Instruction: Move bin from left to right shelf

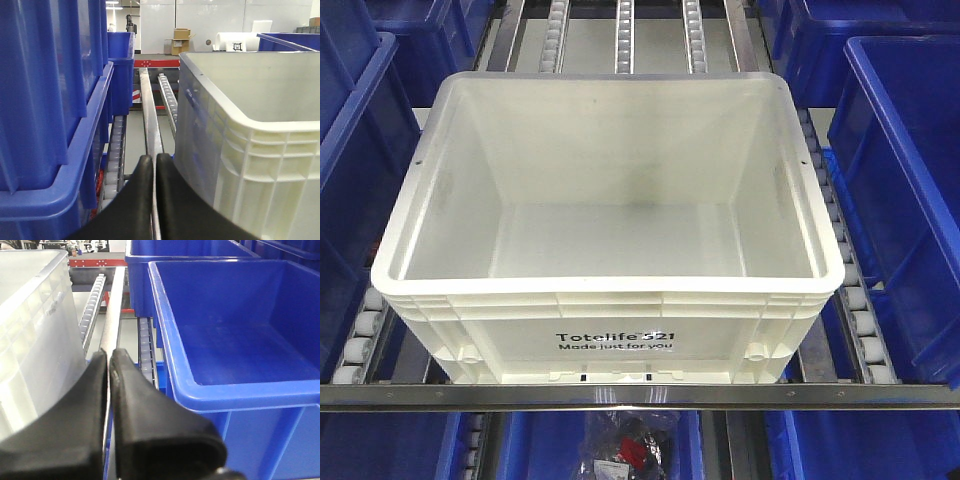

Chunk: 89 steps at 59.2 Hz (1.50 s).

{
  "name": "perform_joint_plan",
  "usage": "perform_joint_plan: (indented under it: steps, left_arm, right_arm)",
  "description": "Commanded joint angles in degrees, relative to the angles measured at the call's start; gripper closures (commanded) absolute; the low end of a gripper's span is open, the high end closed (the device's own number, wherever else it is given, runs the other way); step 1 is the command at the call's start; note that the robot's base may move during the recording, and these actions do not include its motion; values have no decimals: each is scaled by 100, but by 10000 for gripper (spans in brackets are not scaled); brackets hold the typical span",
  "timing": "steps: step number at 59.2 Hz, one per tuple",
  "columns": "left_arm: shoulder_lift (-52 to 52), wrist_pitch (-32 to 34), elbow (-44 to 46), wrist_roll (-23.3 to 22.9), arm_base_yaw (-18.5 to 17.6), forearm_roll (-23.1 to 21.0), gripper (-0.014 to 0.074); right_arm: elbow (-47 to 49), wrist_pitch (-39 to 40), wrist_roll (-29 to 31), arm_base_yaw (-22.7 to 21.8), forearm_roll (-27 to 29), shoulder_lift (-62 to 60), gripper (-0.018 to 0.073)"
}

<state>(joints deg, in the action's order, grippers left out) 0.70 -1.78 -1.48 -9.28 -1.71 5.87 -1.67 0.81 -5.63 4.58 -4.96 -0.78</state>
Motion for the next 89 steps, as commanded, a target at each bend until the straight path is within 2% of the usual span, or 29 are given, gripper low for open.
perform_joint_plan:
  steps: [1,23,26,33,37,42,54,57,63,81,89]
  left_arm:
    - [88,426,-112,-42,-13,-24,603]
    - [88,546,-112,-37,-12,-19,603]
    - [88,781,-78,-37,-12,-24,603]
    - [88,1551,-49,-43,-12,-24,603]
    - [83,1761,34,-48,-12,-24,603]
    - [4,1347,478,-202,-12,-24,603]
    - [-1049,-496,2031,-284,-12,-19,603]
    - [-1428,-979,2374,-284,-12,-25,603]
    - [-1863,-1532,2780,-289,-12,-25,603]
    - [-1994,-1499,2792,-349,-12,-25,598]
    - [-1994,-1503,2792,-324,-12,-19,531]
  right_arm:
    - [-103,449,48,-2,-13,-39,567]
    - [-103,582,26,-1,-13,-39,567]
    - [-103,701,26,-1,-18,-39,567]
    - [-78,1603,28,-1,-18,-39,567]
    - [36,1704,2,-1,-18,-39,567]
    - [405,1321,2,-1,-18,-10,567]
    - [1689,-336,27,-1,-18,934,567]
    - [1945,-565,22,-1,6,1238,567]
    - [2247,-771,22,-1,36,1677,567]
    - [2228,-589,1,-1,145,1964,560]
    - [2228,-604,27,-1,125,1964,489]
